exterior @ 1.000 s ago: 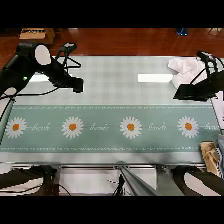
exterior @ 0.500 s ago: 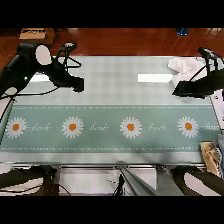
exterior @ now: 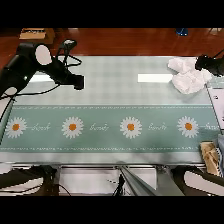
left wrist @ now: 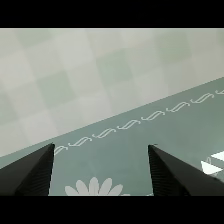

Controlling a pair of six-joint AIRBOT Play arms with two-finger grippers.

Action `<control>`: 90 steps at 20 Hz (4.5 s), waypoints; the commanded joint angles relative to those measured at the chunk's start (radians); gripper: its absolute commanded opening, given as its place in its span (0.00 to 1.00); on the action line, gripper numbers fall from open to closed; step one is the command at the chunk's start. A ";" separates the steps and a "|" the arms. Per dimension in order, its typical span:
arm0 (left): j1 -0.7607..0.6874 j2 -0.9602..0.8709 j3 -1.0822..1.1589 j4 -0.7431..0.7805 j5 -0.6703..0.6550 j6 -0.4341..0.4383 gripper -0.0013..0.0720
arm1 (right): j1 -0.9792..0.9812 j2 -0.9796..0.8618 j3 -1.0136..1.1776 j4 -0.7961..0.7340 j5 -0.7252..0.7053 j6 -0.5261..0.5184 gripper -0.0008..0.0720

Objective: Fold the shirts.

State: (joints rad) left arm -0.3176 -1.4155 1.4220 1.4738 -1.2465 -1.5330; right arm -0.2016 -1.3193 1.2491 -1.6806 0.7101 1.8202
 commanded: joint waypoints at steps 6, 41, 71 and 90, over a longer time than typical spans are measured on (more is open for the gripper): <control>-0.001 0.062 0.001 -0.053 0.003 0.002 0.98 | -0.078 -0.362 0.040 -0.070 -0.069 0.061 0.83; -0.001 0.381 0.120 -0.064 -0.355 -0.076 0.98 | 0.749 0.306 -0.139 0.331 0.318 -0.292 0.05; -0.001 0.116 -0.753 -0.756 0.328 0.465 0.98 | -0.101 0.300 -0.203 0.520 0.440 -0.472 0.68; 0.000 0.083 -0.753 -0.846 0.220 0.484 0.04 | 0.080 -0.007 -0.509 1.045 0.293 -0.669 0.69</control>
State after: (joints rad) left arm -0.3176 -1.3354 0.6693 0.6277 -1.0115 -1.0492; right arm -0.2039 -1.2327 0.7662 -0.7219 1.0611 1.1858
